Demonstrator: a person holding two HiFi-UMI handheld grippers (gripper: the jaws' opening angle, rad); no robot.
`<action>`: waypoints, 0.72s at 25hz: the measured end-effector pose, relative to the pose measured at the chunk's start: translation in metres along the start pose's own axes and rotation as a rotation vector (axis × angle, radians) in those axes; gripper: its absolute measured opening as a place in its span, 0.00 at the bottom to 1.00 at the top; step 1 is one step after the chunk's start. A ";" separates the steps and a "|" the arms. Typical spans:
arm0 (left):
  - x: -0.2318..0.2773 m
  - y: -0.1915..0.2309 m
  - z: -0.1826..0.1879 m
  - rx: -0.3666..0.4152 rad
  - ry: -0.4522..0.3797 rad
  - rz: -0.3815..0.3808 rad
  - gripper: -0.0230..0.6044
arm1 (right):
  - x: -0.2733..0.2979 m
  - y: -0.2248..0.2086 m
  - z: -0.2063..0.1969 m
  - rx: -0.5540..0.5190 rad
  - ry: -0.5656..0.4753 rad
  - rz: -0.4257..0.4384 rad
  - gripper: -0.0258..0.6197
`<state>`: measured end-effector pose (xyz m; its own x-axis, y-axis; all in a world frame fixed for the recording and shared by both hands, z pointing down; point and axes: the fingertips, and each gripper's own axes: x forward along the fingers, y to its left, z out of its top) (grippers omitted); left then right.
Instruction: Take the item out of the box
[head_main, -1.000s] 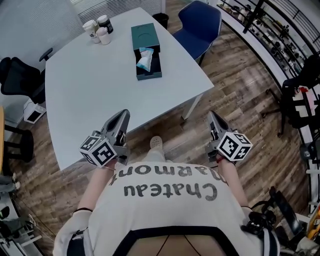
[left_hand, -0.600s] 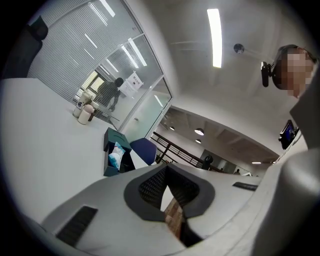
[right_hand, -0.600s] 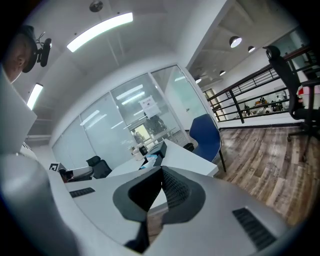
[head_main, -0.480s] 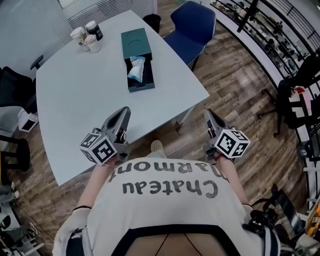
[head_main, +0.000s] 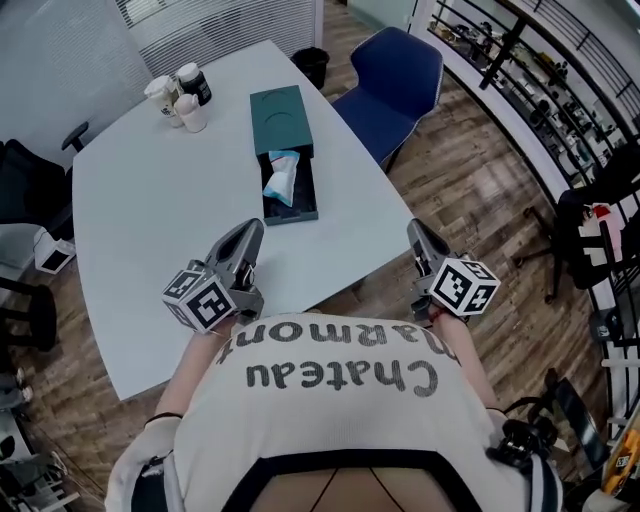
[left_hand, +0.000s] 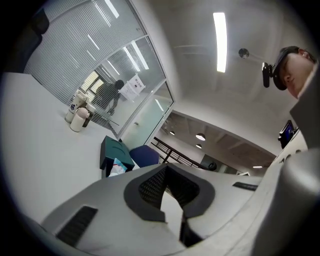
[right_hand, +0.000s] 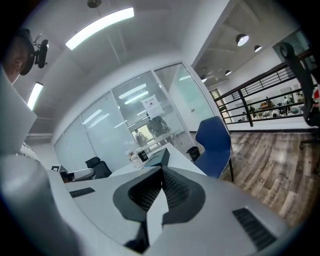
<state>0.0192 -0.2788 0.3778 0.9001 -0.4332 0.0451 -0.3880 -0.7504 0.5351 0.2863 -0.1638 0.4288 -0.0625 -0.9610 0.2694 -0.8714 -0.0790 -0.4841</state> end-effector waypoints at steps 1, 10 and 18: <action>0.003 0.005 0.004 0.011 0.003 -0.002 0.02 | 0.008 0.001 0.004 -0.006 0.004 0.006 0.04; 0.024 0.030 0.026 0.124 0.027 0.004 0.02 | 0.061 -0.001 0.015 0.010 0.035 0.028 0.04; 0.024 0.057 0.021 0.082 0.002 0.071 0.02 | 0.100 0.001 0.002 -0.004 0.111 0.064 0.04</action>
<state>0.0143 -0.3424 0.3920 0.8703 -0.4856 0.0822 -0.4654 -0.7564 0.4597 0.2806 -0.2601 0.4535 -0.1710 -0.9288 0.3287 -0.8657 -0.0176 -0.5002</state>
